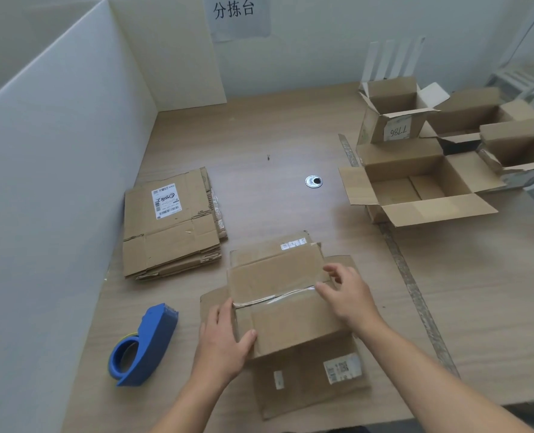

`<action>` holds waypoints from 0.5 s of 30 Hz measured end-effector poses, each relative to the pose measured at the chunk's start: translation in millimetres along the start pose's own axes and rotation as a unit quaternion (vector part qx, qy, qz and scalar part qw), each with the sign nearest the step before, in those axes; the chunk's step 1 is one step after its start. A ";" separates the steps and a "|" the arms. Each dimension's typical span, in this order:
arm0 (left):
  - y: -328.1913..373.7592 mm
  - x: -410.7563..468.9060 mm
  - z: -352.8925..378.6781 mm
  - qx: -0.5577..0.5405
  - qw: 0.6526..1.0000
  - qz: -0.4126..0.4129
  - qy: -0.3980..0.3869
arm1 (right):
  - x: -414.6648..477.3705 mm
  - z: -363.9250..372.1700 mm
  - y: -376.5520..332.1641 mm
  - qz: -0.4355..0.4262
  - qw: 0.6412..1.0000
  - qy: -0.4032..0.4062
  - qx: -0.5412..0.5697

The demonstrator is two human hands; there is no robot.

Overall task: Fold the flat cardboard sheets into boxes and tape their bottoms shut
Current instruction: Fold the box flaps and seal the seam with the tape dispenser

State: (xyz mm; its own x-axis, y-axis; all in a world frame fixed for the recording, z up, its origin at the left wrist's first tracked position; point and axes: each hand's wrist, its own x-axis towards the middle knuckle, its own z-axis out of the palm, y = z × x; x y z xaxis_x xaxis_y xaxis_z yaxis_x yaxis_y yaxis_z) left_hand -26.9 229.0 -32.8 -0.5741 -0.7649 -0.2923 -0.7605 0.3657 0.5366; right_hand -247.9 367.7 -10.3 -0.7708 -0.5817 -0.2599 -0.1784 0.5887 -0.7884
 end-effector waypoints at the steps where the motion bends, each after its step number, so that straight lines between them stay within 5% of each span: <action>1: 1.0 2.1 -2.2 0.021 1.000 0.019 0.007 | -1.7 1.6 2.3 0.013 0.999 -0.019 -0.049; 7: 11.2 29.2 -14.7 0.102 0.980 0.159 0.059 | -17.6 8.8 19.4 0.018 0.995 -0.063 -0.069; 12: 21.2 45.6 -25.5 0.261 0.935 0.237 -0.043 | -8.0 11.1 17.8 -0.056 0.983 -0.128 -0.117; 15: 9.4 46.8 -26.7 0.264 0.938 0.205 -0.090 | 4.5 13.9 8.4 -0.077 0.978 -0.139 -0.136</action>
State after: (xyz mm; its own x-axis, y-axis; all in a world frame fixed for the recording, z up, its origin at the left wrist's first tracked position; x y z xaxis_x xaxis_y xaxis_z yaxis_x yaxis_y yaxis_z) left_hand -52.8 182.5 -20.2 -0.8566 -0.4187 -0.3016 -0.4824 0.8573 0.1797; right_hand -244.4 362.2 -25.8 -0.5315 -0.7839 -0.3210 -0.4651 0.5868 -0.6628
